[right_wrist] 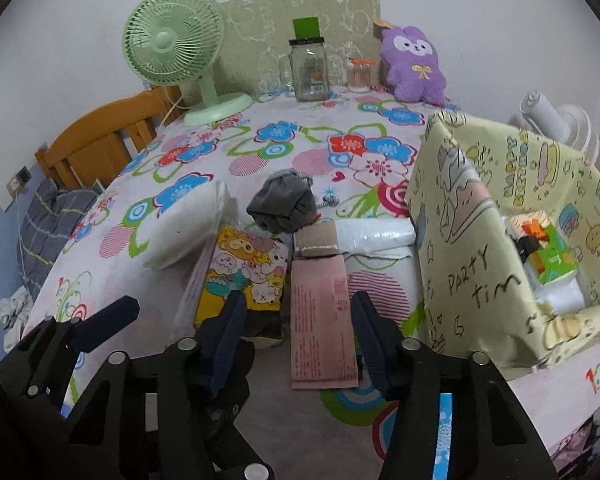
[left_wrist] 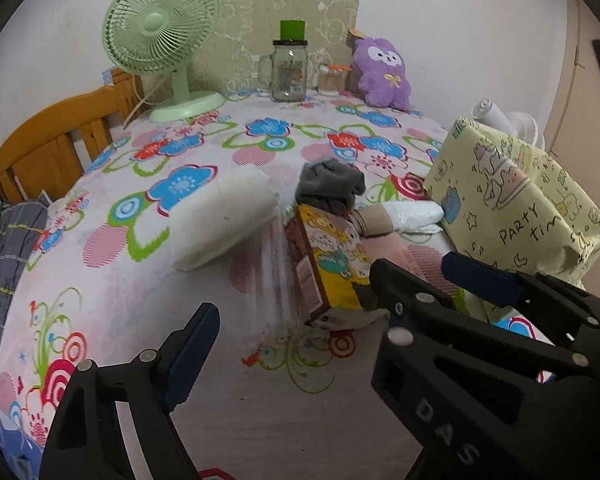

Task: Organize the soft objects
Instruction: 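Grasp the clear plastic tube with the left tool while the right tool reaches the pink envelope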

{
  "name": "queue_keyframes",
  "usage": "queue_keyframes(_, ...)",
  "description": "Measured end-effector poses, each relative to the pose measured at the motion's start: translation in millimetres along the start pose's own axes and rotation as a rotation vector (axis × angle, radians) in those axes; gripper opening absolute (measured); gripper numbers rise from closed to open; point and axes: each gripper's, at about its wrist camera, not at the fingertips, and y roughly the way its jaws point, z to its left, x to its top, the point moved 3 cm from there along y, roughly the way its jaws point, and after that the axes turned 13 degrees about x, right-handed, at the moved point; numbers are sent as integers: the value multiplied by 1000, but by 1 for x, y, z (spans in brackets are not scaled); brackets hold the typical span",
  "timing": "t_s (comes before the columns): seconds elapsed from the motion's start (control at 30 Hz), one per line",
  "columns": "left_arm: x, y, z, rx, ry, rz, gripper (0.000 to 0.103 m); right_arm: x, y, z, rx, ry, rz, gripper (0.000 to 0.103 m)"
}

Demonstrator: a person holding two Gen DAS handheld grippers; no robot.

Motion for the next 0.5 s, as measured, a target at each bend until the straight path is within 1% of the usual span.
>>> queue_keyframes(0.17, -4, 9, 0, -5, 3, 29, 88, -5, 11, -4, -9, 15, 31, 52)
queue_keyframes(0.33, -4, 12, 3, 9, 2, 32, 88, -5, 15, -2, 0, 15, 25, 52)
queue_keyframes(0.37, -4, 12, 5, 17, 0, 32, 88, -5, 16, -1, 0, 11, 23, 50)
queue_keyframes(0.4, -3, 13, 7, 47, -3, 24, 88, -4, 16, 0, 0, 8, 21, 44)
queue_keyframes(0.47, 0, 14, 14, 66, -15, 18, 88, -2, 16, 1, 6, 10, 15, 42)
queue_keyframes(0.5, 1, 16, 19, 89, -31, 22, 87, -1, 15, 2, 0, 8, 11, 42)
